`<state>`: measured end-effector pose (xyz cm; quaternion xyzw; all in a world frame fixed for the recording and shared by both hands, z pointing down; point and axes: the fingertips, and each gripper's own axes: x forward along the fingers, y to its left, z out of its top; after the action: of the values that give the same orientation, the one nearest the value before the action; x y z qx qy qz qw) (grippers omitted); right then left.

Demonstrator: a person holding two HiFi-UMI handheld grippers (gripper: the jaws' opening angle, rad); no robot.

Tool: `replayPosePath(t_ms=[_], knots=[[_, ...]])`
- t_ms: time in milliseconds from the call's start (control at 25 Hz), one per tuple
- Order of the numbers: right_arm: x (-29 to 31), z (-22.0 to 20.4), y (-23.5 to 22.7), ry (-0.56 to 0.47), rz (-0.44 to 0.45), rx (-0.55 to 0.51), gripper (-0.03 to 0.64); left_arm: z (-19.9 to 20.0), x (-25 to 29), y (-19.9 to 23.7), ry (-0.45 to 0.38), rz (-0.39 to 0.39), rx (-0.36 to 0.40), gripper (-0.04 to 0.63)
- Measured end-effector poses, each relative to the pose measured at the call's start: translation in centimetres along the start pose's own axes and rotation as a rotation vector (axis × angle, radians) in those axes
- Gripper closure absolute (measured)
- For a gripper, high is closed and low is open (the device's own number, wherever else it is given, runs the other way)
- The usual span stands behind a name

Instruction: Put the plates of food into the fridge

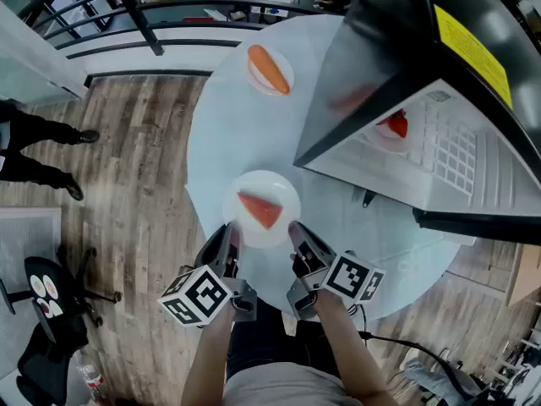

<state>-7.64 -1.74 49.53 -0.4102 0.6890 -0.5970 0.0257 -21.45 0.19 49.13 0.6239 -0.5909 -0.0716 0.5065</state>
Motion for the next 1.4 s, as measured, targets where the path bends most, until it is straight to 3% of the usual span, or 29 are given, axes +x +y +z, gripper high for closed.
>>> replayPosePath(t_ms=[440,920,1400], knots=[[-6.8,2.0,-0.7,-0.085,0.012,0.036,0.58,-3.4,-0.9,-5.6,0.044,-0.052,0.048,0.551],[-15.2,7.3,-1.2,-0.268,0.049,0.089,0.581,-6.6,0.0,-15.2,0.101,-0.2,0.14,0.551],[-21.3,13.3,-1.5,-0.421,0.091,0.09,0.586,-8.5,2.2,-23.5,0.151,-0.318,0.182,0.551]])
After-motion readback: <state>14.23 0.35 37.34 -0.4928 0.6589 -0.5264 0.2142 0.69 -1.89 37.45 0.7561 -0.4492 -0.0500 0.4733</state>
